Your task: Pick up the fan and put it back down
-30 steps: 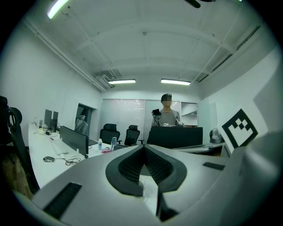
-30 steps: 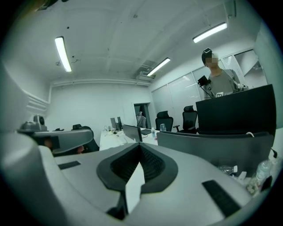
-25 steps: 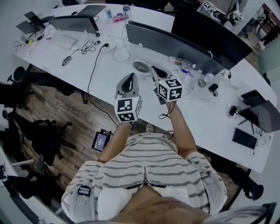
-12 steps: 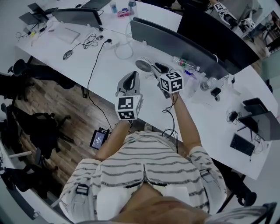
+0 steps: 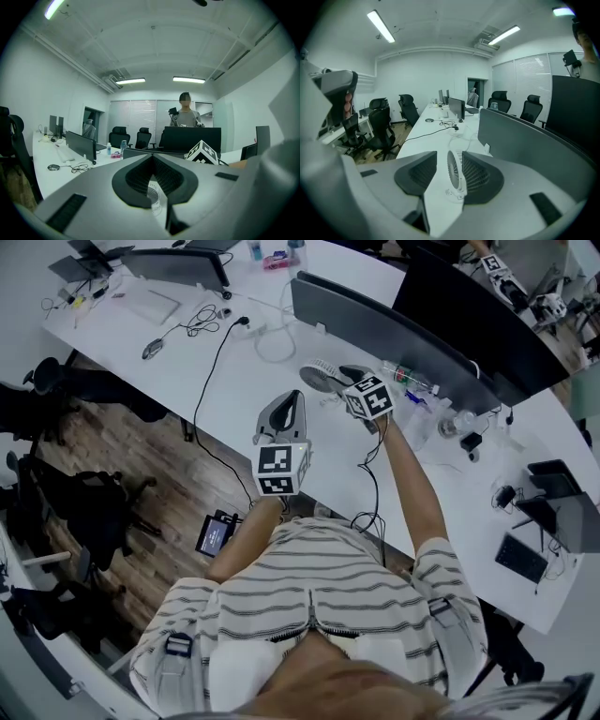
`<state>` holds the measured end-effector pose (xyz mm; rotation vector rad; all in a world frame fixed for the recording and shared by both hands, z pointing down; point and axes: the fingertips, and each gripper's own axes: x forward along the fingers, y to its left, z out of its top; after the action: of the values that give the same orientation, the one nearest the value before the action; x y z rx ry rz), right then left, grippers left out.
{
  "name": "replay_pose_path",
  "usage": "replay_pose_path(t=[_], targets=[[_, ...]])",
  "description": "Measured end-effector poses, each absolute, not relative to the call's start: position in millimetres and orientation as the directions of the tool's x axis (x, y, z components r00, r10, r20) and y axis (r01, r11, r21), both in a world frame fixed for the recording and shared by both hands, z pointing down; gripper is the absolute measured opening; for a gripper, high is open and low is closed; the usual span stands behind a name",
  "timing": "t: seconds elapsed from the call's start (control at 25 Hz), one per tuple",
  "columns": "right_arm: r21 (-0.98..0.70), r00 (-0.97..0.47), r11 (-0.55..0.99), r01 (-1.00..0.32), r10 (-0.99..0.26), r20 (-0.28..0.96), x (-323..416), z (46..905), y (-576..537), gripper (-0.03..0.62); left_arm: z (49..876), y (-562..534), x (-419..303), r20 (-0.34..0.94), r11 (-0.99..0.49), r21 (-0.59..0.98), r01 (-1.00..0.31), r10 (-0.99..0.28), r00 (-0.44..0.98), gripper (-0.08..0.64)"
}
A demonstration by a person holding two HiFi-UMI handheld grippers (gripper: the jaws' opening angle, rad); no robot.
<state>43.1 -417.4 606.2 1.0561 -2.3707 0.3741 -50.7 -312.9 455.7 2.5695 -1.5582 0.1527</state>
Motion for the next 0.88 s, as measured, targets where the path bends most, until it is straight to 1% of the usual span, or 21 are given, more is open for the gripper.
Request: replay_pose_path(t=[0.4, 0.6, 0.88], targets=[[-0.017, -0.567, 0.739, -0.674, -0.502, 0.653, 36, 645, -434, 0.183, 461, -319, -57, 0.161, -0.438, 0.067, -0.896, -0.882, 0.443, 0.008], [0.012, -0.548, 0.766, -0.643, -0.47, 0.692, 37, 659, -444, 0.187, 463, -321, -57, 0.17, -0.435, 0.064, -0.898, -0.882, 0.44, 0.008], [0.011, -0.541, 0.802, -0.597, -0.412, 0.733, 34, 678, -457, 0.223, 464, -322, -54, 0.171, -0.437, 0.063, -0.897, -0.881, 0.441, 0.008]])
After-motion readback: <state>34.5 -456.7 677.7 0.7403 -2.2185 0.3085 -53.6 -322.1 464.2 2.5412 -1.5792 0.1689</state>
